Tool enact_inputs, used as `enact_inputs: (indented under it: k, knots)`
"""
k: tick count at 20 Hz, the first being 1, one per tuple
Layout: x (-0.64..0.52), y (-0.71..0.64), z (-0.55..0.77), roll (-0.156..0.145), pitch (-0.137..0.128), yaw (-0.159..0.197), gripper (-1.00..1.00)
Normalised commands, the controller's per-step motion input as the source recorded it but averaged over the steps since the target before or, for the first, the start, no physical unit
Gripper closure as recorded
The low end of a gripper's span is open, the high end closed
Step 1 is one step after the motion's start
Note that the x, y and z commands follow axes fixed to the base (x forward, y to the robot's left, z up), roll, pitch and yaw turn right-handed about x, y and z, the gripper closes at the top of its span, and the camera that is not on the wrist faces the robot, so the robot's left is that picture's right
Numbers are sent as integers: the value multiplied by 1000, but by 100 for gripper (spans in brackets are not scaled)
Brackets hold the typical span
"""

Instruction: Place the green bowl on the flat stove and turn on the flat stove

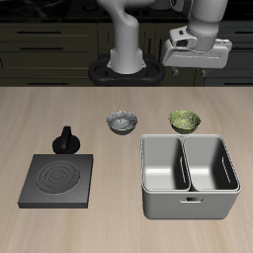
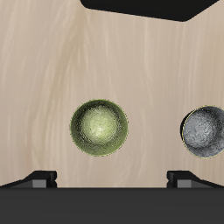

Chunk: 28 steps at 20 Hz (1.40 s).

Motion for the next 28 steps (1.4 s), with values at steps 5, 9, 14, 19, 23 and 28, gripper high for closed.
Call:
enact_inputs:
  k: [5, 9, 14, 19, 23, 28]
  knots:
    - [62, -22, -277, -5, 26, 9, -100]
    - [163, -40, -320, -4, -15, 27, -100]
    - [94, -75, -411, 5, 32, -31, -100]
    - [-22, -105, -362, -12, 19, -44, -100]
    - [-26, -104, -373, -11, 4, 1, -100]
    - [-78, -55, -437, 2, 39, -12, -100]
